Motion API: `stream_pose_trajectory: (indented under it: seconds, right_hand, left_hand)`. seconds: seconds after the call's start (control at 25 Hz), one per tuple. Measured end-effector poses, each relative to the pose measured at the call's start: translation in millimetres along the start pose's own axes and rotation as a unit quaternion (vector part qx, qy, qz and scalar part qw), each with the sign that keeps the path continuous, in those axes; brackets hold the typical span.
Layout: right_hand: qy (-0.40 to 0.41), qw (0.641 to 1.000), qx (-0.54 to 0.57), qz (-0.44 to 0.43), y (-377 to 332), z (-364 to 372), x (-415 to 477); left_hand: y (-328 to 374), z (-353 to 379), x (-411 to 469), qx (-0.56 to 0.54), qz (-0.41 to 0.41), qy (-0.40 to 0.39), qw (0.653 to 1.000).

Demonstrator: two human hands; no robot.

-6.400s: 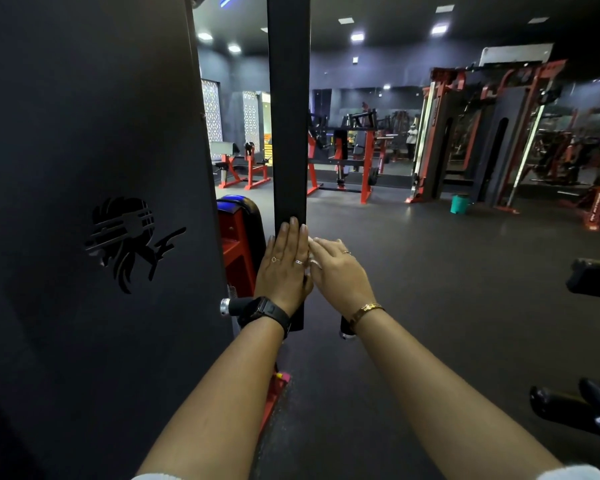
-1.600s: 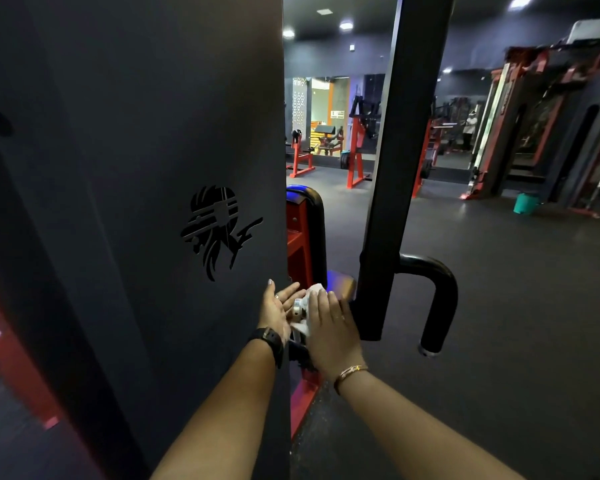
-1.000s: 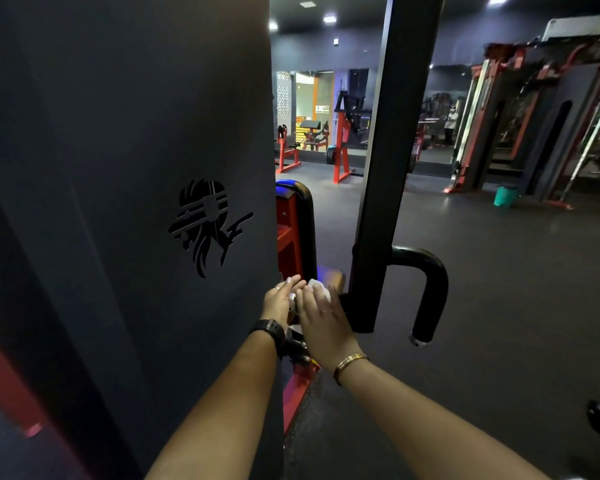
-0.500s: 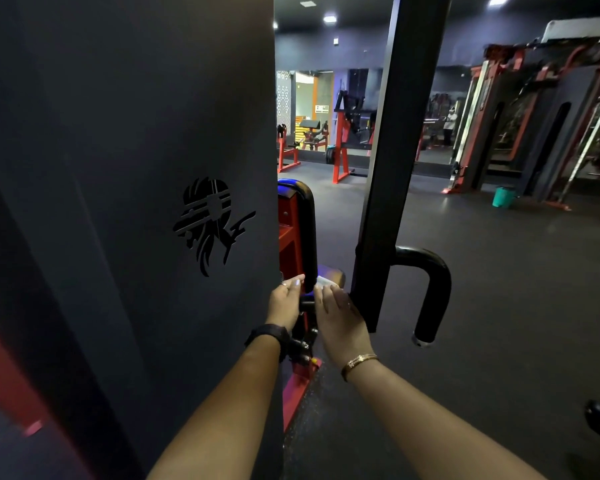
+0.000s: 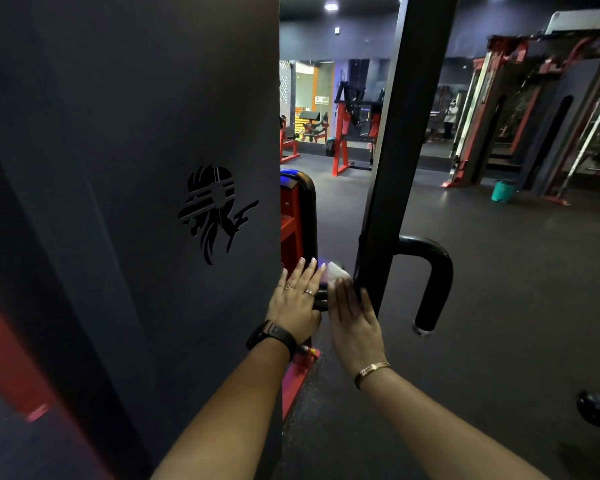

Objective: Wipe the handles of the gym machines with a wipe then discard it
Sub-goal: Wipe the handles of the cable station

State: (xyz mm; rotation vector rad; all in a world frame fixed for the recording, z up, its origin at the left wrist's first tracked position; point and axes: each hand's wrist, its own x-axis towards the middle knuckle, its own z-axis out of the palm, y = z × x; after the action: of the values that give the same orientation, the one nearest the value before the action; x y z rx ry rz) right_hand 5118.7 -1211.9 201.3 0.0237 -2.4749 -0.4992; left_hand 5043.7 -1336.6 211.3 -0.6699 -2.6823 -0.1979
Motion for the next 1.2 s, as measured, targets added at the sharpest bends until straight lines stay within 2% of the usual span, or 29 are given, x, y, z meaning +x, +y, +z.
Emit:
stream_pose_trajectory:
  seconds: [0.12, 0.2, 0.28, 0.36, 0.44, 0.48, 0.52, 0.56, 0.6, 0.64, 0.68, 0.76, 0.84, 0.92, 1.12, 1.2]
  right_hand:
    - [0.016, 1.0, -0.005, -0.026, 6.6, -2.0, 10.7]
    - [-0.03, 0.999, -0.019, -0.02, 3.1, -20.4, 40.5]
    - [-0.087, 0.996, -0.023, 0.024, -2.2, -36.7, 57.4]
    - [-0.115, 0.992, 0.023, 0.038, -8.2, -29.2, 49.7]
    - [-0.054, 0.996, 0.071, 0.027, -7.8, -19.6, 34.0]
    - [0.01, 0.995, 0.097, 0.005, -4.4, -16.3, 29.3]
    - [0.071, 0.989, 0.125, -0.026, -0.2, -12.0, 26.6]
    - [0.119, 0.98, 0.15, -0.049, 2.6, -8.2, 27.1]
    - [0.142, 0.974, 0.166, -0.059, 3.1, -7.0, 29.9]
    - [0.137, 0.973, 0.177, -0.056, 1.6, -7.6, 34.1]
    - [0.106, 0.976, 0.187, -0.039, -1.9, -9.3, 37.7]
    - [0.007, 0.984, 0.177, -0.007, -10.2, -11.5, 44.3]
    - [-0.082, 0.982, 0.17, -0.009, -14.0, -11.1, 54.3]
    - [-0.114, 0.974, 0.195, -0.024, -16.8, -12.7, 69.7]
    - [-0.219, 0.943, 0.215, -0.131, -27.7, -16.1, 102.5]
    - [-0.22, 0.933, 0.215, -0.185, -22.3, -16.8, 105.4]
  left_hand:
    - [3.1, 3.8, 1.0, 0.013, -0.013, 0.006, 1.0]
    - [2.5, 5.1, 2.4, 0.011, -0.016, -0.001, 1.0]
    - [2.8, 5.5, 3.3, 0.018, -0.02, -0.008, 1.0]
    - [2.5, 5.8, 4.0, 0.017, -0.016, -0.017, 1.0]
    - [1.6, 3.9, 2.2, -0.008, -0.009, -0.01, 1.0]
    - [3.2, -0.1, 2.0, -0.069, -0.013, -0.003, 0.997]
    - [6.2, -6.5, 2.6, -0.203, -0.04, 0.009, 0.978]
    - [10.3, -14.5, 4.2, -0.39, -0.098, 0.03, 0.915]
    - [14.7, -21.2, 6.1, -0.564, -0.157, 0.059, 0.808]
    - [17.1, -25.2, 8.5, -0.681, -0.207, 0.094, 0.696]
    - [17.8, -28.3, 9.9, -0.74, -0.257, 0.125, 0.609]
    - [12.0, -27.8, 10.6, -0.792, -0.323, 0.153, 0.494]
    - [0.8, -27.5, 7.7, -0.832, -0.346, 0.153, 0.405]
    - [-9.0, -27.6, 4.5, -0.849, -0.354, 0.14, 0.367]
    - [-15.5, -22.5, -2.5, -0.839, -0.39, 0.114, 0.361]
    - [-17.1, -20.9, -3.3, -0.841, -0.396, 0.115, 0.35]
